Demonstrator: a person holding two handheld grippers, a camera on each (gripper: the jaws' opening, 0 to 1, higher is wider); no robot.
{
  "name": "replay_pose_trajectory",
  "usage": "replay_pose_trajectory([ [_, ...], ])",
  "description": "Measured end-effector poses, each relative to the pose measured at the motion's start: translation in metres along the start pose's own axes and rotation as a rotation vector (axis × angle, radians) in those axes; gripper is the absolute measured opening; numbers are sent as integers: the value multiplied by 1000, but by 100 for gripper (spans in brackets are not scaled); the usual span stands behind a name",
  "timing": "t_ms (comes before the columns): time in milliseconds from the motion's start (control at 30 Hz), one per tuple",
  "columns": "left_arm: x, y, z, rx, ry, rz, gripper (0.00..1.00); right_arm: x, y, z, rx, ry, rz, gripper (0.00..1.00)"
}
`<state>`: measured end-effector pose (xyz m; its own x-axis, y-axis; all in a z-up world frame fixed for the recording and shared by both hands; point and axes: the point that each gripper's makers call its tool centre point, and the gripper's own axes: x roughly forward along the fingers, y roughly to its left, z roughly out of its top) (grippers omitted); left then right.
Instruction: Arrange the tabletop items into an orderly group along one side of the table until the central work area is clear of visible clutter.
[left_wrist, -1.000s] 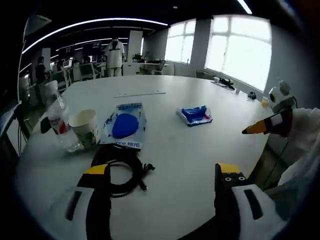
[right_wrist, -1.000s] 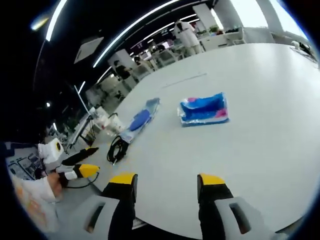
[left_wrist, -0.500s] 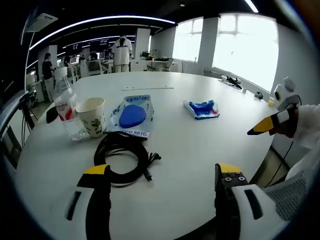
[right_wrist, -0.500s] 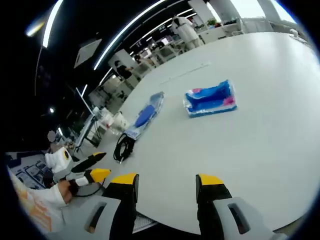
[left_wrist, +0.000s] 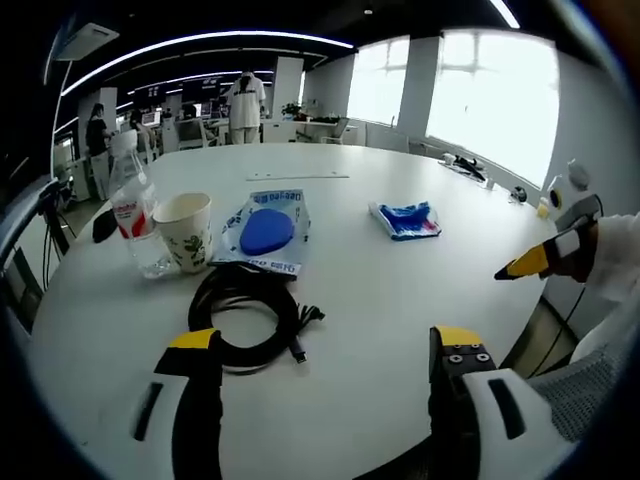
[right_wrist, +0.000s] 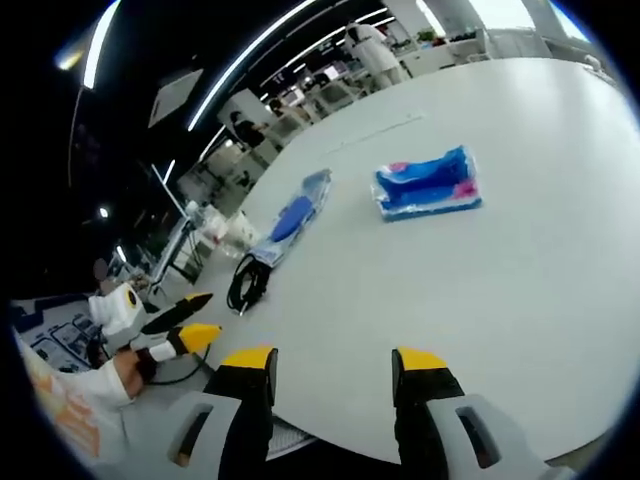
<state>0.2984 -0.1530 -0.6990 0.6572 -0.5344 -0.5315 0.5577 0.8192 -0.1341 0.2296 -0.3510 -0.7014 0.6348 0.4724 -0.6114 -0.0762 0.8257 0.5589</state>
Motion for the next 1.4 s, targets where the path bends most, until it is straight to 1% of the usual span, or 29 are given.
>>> replay_pose_trajectory([
  [100,0,3,1,-12,-9,6,87,6,8,-3,-26,31,14,46],
  [200,-2,7,3,-29,-22,15,86,15,21,-7,-59,72,39,46],
  [300,-3,11,5,-47,-33,23,85,28,38,-8,-108,112,73,46],
  [400,-5,14,6,-62,-40,32,85,40,52,-4,-135,130,93,46],
  [500,-5,17,6,-73,-40,39,83,55,64,4,-157,139,114,45],
  [600,-7,19,7,-90,-52,44,83,66,71,9,-181,155,118,45],
  [700,-7,27,8,-109,-56,64,83,78,77,16,-200,163,112,44],
  [800,-7,40,9,-149,-69,91,82,91,84,24,-199,161,110,44],
  [867,-5,51,7,-184,-73,116,80,102,91,25,-199,173,113,44],
  [900,-3,58,4,-216,-74,131,79,108,93,24,-212,183,110,44],
  [933,-1,60,0,-240,-65,133,78,112,93,24,-224,191,103,43],
  [1000,2,66,-5,-262,-53,141,75,121,92,23,-254,207,76,42],
  [1067,4,71,-5,-283,-64,154,75,129,95,24,-261,218,74,42],
  [1133,5,73,-3,-308,-80,154,75,135,95,23,-274,230,71,41],
  [1200,5,75,-2,-315,-90,159,75,142,93,23,-287,244,51,41],
  [1267,5,77,0,-322,-99,164,75,149,90,26,-284,240,33,41],
  [1400,7,86,-1,-352,-112,177,75,158,87,28,-248,234,9,40],
])
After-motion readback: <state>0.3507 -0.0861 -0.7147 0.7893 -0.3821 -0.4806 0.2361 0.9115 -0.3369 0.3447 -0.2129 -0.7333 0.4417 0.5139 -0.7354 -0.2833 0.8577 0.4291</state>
